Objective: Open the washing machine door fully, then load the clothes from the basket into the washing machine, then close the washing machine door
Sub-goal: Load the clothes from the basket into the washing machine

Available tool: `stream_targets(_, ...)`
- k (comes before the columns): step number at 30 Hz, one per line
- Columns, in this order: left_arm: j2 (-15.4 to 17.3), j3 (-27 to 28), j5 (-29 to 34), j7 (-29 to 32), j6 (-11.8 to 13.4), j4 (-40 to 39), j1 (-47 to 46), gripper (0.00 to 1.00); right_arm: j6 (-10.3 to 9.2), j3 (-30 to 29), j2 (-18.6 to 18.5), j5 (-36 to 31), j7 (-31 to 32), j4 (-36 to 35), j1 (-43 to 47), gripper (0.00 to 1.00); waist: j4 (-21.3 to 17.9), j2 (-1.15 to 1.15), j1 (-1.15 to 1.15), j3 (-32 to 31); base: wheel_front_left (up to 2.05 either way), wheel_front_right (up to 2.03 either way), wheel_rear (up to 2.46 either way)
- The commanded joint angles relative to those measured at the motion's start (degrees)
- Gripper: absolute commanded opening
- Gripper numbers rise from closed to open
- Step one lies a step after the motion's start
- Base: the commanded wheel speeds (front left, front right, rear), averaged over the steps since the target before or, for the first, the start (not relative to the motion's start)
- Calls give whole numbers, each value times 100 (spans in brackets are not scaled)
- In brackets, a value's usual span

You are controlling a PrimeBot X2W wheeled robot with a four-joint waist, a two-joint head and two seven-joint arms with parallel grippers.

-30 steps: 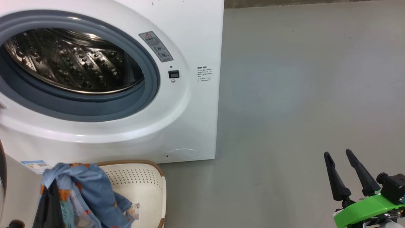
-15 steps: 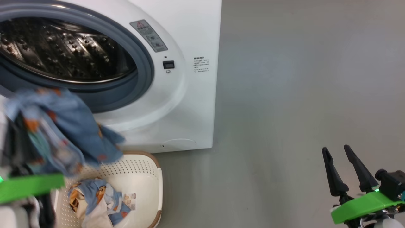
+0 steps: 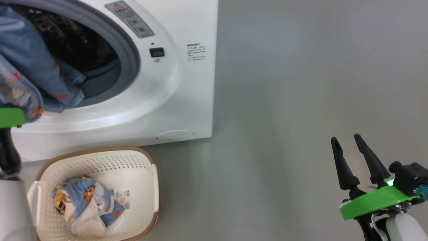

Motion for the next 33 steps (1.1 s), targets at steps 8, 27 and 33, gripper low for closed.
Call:
stream_targets(8, 476, 95, 138, -27, -17, 1370, -626, 0, 9, 295, 44, -38, -28, -147, -321, 100, -321, 0, 0, 432, 0, 0, 0)
stream_targets(27, 1234, -696, 95, -27, -17, 4255, -2338, 0, 9, 548, 211, -69, -28, -180, -694, 100, -746, 0, 0, 1181, 0, 0, 0)
stream_targets(33, 1419, -928, 59, -27, -17, 4754, -2663, 0, 9, 616, 238, -66, -28, -184, -762, 100, -874, 0, 0, 1313, 0, 0, 0)
